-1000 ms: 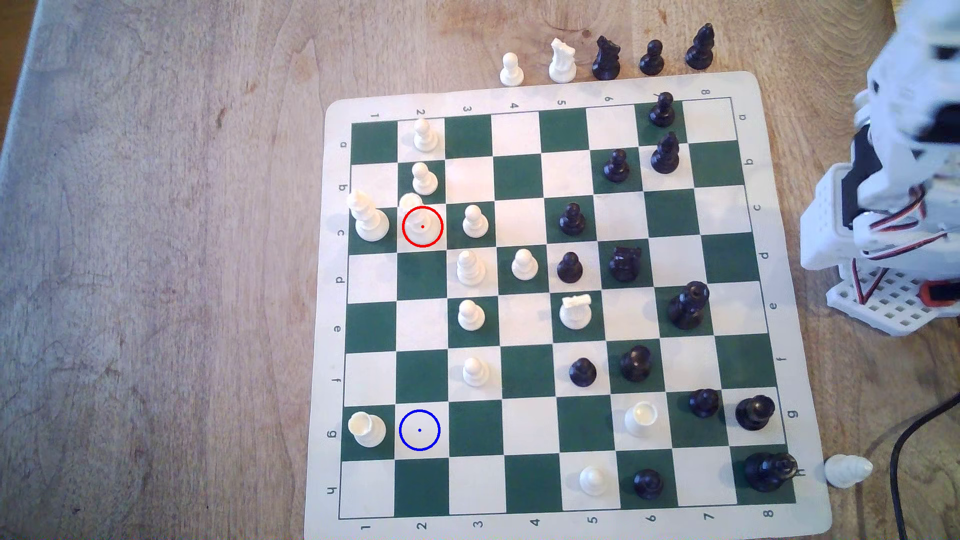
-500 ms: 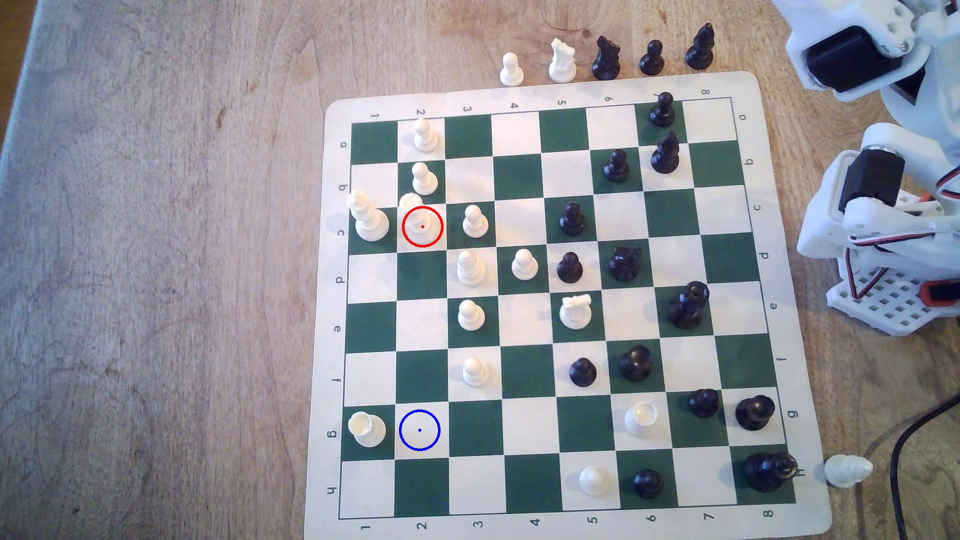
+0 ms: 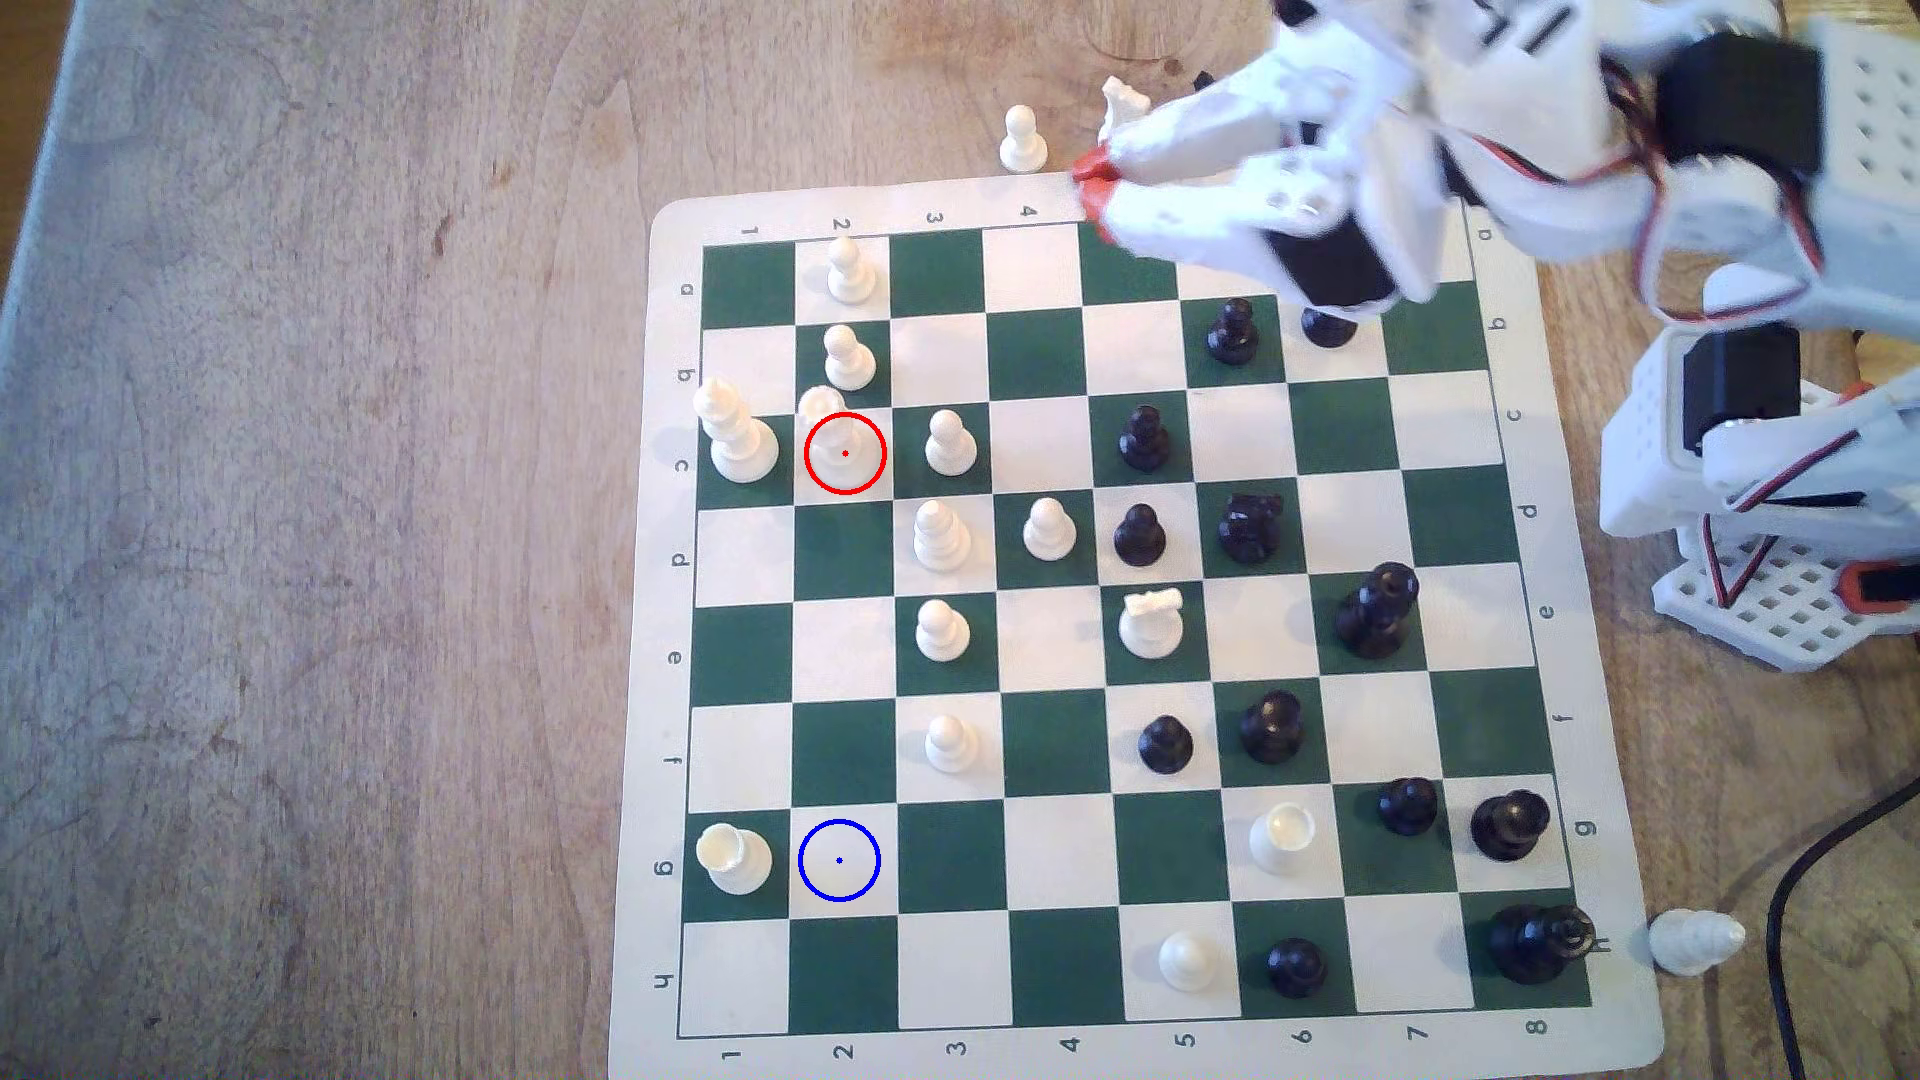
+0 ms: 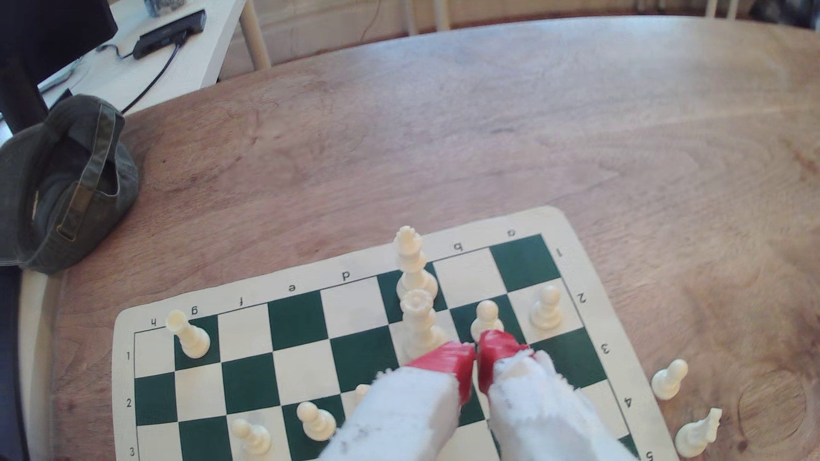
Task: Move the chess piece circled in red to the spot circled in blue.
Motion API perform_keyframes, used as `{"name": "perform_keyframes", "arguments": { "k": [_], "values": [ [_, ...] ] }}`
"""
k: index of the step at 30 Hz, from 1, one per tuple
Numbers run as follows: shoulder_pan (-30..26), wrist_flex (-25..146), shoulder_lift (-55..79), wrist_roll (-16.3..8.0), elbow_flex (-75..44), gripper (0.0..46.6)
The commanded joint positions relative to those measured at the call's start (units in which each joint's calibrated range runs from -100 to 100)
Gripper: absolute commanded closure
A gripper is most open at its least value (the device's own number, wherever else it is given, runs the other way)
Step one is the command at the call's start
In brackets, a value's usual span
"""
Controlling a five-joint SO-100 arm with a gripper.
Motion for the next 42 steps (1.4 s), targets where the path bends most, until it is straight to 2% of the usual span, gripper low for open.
{"name": "perform_keyframes", "arguments": {
  "k": [1, 7, 11, 13, 16, 17, 20, 22, 25, 32, 42],
  "values": [
    [-1.3, 3.9, 10.1, -0.7, -17.8, 46.4],
    [-2.0, 6.0, 22.7, -1.0, -28.3, 46.4],
    [-2.4, 9.2, 31.1, -2.2, -36.0, 46.4],
    [-2.0, 12.1, 35.6, -4.3, -40.7, 46.4],
    [-1.9, 13.4, 38.7, -5.7, -42.9, 45.1],
    [-1.9, 13.1, 40.4, -6.1, -43.2, 43.3],
    [-1.8, 12.2, 43.1, -6.0, -43.9, 41.1],
    [-1.7, 10.4, 45.0, -5.7, -43.9, 37.9],
    [-2.0, 7.7, 47.2, -5.5, -43.9, 36.2],
    [-3.4, 4.8, 51.1, -4.7, -44.3, 34.5],
    [-2.5, 1.7, 55.2, -3.8, -45.2, 33.9]
  ]
}}
